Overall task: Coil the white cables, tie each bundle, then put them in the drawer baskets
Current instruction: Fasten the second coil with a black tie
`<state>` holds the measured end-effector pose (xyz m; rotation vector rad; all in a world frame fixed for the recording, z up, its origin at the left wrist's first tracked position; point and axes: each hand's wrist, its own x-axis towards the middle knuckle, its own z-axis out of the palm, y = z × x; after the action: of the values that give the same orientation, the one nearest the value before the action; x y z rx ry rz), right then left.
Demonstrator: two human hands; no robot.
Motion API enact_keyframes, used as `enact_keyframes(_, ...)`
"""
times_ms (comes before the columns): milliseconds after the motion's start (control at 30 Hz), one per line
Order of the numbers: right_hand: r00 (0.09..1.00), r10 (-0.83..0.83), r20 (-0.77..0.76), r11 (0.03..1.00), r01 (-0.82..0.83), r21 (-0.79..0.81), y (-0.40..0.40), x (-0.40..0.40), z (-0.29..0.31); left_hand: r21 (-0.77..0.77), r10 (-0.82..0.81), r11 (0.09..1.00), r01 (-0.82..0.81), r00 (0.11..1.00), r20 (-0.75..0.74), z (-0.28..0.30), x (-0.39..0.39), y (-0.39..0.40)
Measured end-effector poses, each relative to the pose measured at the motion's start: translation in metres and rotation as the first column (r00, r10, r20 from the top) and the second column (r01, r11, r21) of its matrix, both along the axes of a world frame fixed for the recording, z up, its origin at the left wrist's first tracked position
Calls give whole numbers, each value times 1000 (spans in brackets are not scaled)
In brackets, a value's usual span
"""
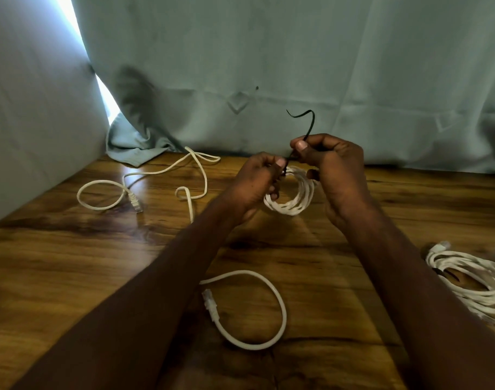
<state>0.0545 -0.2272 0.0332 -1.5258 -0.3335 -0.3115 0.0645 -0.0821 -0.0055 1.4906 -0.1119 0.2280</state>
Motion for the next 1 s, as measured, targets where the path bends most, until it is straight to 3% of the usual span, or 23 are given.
enact_keyframes(133,995,97,4,975,-95,-199,8,-6,-2,-326,-46,945,37,999,-20,4,4,15)
enact_keyframes(333,986,78,-148,943,-121,-309,6,0,-11,-439,-85,896,70,996,-13,6,0,14)
enact_keyframes(500,993,17,-113,946,-53,-321,8,-2,-10,-446,-137,885,132,990,23,6,-1,10)
enact_keyframes(567,997,-70,11,913,69,-402,13,1,-14,-445,-179,879,172,984,28,7,-2,11)
enact_keyframes(633,976,-165,139,822,214,-528,15,2,-18,-435,-198,882,183,980,10,6,-3,13)
enact_keyframes(733,958,-188,216,792,278,-544,16,-2,-18,-426,-202,886,183,979,2,4,-4,14)
enact_keyframes(867,973,-152,175,836,221,-503,14,3,-17,-422,-194,888,184,981,20,8,-7,11)
enact_keyframes(1000,995,-99,23,936,101,-336,10,6,-12,-180,-84,980,89,996,31,6,-5,10)
